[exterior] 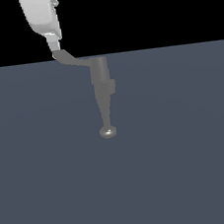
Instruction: Turn on the faucet by rotating a designated handle.
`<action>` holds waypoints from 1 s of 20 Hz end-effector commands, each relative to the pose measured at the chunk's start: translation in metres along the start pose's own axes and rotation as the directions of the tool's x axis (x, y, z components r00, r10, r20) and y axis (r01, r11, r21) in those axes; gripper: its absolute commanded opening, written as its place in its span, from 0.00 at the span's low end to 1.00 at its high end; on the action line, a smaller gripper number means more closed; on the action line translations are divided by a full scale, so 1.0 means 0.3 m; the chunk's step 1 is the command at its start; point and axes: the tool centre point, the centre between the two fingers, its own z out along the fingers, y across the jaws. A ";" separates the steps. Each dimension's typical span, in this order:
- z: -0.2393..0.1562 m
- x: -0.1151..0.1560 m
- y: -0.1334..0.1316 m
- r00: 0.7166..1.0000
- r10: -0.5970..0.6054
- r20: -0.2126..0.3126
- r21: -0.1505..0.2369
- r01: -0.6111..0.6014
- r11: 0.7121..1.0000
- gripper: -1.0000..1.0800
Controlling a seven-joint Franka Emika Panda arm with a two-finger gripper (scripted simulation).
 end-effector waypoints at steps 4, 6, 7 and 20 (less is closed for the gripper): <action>0.001 0.049 0.050 1.000 0.002 0.000 -0.002 -0.002 1.000 0.00; 0.001 0.069 0.071 1.000 0.002 0.000 -0.003 -0.002 1.000 0.00; 0.002 0.079 0.081 1.000 0.002 0.000 -0.003 -0.002 1.000 0.00; 0.004 0.205 0.212 1.000 0.003 0.000 -0.007 -0.003 1.000 0.00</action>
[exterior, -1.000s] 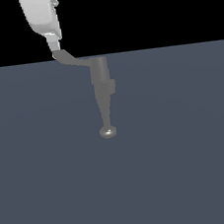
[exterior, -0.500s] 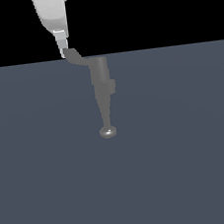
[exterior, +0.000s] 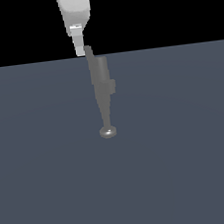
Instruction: Turn on the faucet by rotating a designated handle.
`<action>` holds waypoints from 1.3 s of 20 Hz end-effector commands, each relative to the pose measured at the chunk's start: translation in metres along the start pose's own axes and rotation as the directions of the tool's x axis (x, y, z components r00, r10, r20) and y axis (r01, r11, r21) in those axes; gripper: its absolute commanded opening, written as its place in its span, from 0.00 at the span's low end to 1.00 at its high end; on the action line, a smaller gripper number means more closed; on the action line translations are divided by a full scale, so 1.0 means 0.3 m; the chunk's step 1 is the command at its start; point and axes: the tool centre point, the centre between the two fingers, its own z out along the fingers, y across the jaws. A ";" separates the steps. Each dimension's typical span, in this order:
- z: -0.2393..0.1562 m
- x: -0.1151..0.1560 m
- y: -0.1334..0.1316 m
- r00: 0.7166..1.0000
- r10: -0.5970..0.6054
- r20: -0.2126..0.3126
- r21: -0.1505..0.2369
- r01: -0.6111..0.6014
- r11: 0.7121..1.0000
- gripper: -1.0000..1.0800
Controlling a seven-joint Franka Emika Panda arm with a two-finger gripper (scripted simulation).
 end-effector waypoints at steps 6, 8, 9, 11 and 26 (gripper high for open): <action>0.002 0.103 0.006 1.000 0.004 0.000 -0.002 -0.004 1.000 0.00; 0.003 0.142 0.008 1.000 0.005 0.000 -0.003 -0.005 1.000 0.00; 0.003 0.162 0.008 1.000 0.006 0.000 -0.003 -0.006 1.000 0.00; 0.004 0.201 0.010 1.000 0.007 0.000 -0.004 -0.007 1.000 0.00; 0.002 0.310 -0.051 1.000 -0.014 0.001 -0.004 0.014 1.000 0.00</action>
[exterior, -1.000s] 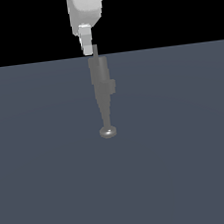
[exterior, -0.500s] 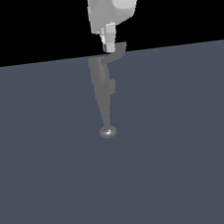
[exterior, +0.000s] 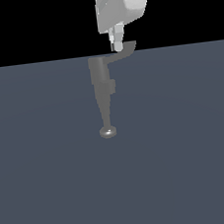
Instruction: Turn on the faucet by rotating a designated handle.
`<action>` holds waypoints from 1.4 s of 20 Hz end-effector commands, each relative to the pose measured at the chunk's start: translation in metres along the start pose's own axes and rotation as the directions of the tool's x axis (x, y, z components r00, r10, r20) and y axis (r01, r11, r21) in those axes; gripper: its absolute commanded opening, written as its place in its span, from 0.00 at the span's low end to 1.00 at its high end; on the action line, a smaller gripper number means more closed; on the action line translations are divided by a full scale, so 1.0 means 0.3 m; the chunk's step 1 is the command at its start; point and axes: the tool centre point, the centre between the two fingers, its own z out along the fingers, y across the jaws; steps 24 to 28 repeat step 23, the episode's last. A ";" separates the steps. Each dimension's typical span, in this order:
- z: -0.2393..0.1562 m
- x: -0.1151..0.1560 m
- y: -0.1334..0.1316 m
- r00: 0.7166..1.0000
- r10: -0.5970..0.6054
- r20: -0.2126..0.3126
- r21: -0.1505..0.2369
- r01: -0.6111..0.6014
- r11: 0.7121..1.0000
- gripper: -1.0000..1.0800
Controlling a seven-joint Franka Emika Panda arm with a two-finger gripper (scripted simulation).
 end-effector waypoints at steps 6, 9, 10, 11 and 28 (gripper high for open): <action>0.003 0.084 -0.055 1.000 0.014 -0.001 0.003 -0.014 1.000 0.00; 0.004 0.112 -0.074 1.000 0.017 -0.001 0.002 -0.017 1.000 0.00; 0.004 0.121 -0.081 1.000 0.018 -0.001 0.002 -0.018 1.000 0.00; 0.004 0.130 -0.087 1.000 0.019 -0.001 0.002 -0.019 1.000 0.00; 0.007 0.229 -0.154 1.000 0.031 -0.001 0.001 -0.031 1.000 0.00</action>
